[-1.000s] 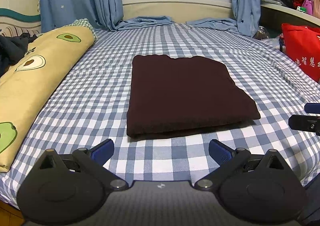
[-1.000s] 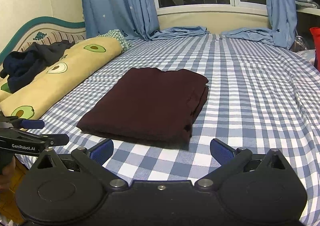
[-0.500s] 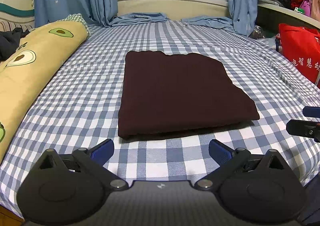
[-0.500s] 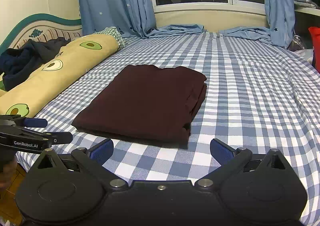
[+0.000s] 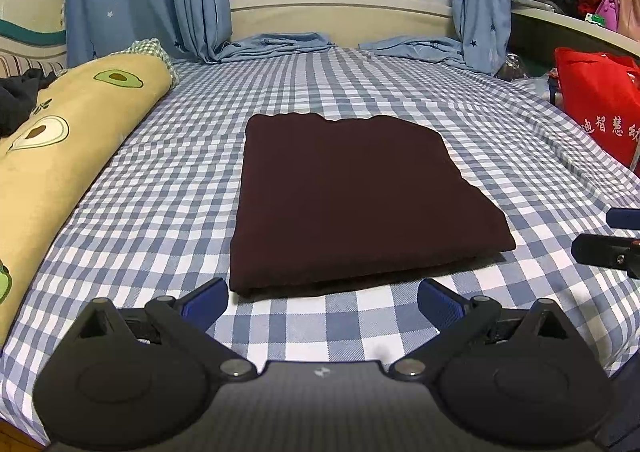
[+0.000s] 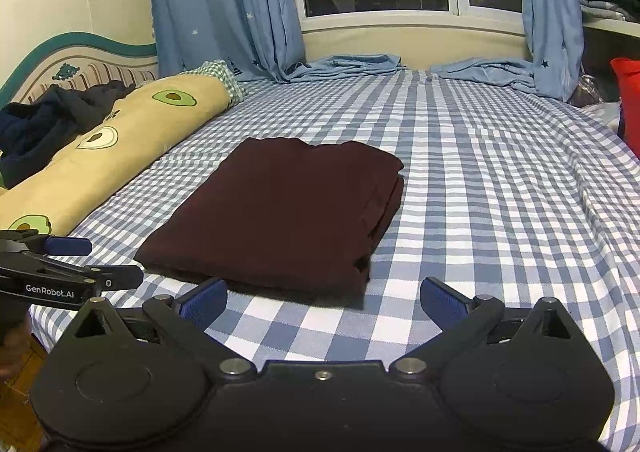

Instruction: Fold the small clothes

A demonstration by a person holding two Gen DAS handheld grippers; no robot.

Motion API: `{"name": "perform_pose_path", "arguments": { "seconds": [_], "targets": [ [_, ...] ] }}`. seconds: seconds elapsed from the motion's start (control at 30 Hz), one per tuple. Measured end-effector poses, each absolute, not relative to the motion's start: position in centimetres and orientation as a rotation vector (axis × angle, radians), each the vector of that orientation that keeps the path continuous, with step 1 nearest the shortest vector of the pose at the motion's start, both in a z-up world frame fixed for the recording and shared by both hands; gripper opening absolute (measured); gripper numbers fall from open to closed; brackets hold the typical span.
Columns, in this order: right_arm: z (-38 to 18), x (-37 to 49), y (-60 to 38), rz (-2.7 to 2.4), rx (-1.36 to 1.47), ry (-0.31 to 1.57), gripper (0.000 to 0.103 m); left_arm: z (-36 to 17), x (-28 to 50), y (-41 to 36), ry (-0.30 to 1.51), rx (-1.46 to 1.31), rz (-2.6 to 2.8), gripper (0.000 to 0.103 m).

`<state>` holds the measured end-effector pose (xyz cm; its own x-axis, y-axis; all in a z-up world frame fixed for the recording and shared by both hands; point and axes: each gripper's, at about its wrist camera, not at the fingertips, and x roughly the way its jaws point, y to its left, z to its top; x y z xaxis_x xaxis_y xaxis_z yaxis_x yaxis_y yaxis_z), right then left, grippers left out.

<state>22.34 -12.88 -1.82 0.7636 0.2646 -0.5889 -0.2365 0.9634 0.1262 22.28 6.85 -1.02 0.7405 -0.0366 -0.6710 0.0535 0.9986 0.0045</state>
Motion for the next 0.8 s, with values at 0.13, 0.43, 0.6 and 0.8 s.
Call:
{"name": "perform_pose_path", "arguments": {
  "seconds": [0.13, 0.43, 0.6, 0.8],
  "targets": [
    [-1.3, 22.3, -13.3, 0.275, 0.042, 0.632, 0.102, -0.6, 22.1, 6.6, 0.73, 0.03, -0.048, 0.102],
    [-1.0, 22.0, -14.2, 0.284, 0.037, 0.638, 0.102, -0.3, 22.0, 5.9, 0.736, 0.033, -0.048, 0.102],
    [-1.1, 22.0, -14.5, 0.279, 0.031, 0.645, 0.102, -0.1, 21.8, 5.5, 0.727, 0.042, -0.052, 0.102],
    [-1.0, 21.9, -14.4, 0.276, 0.03, 0.648, 0.102, -0.1, 21.6, 5.6, 0.729, 0.05, -0.052, 0.102]
  ]
}}
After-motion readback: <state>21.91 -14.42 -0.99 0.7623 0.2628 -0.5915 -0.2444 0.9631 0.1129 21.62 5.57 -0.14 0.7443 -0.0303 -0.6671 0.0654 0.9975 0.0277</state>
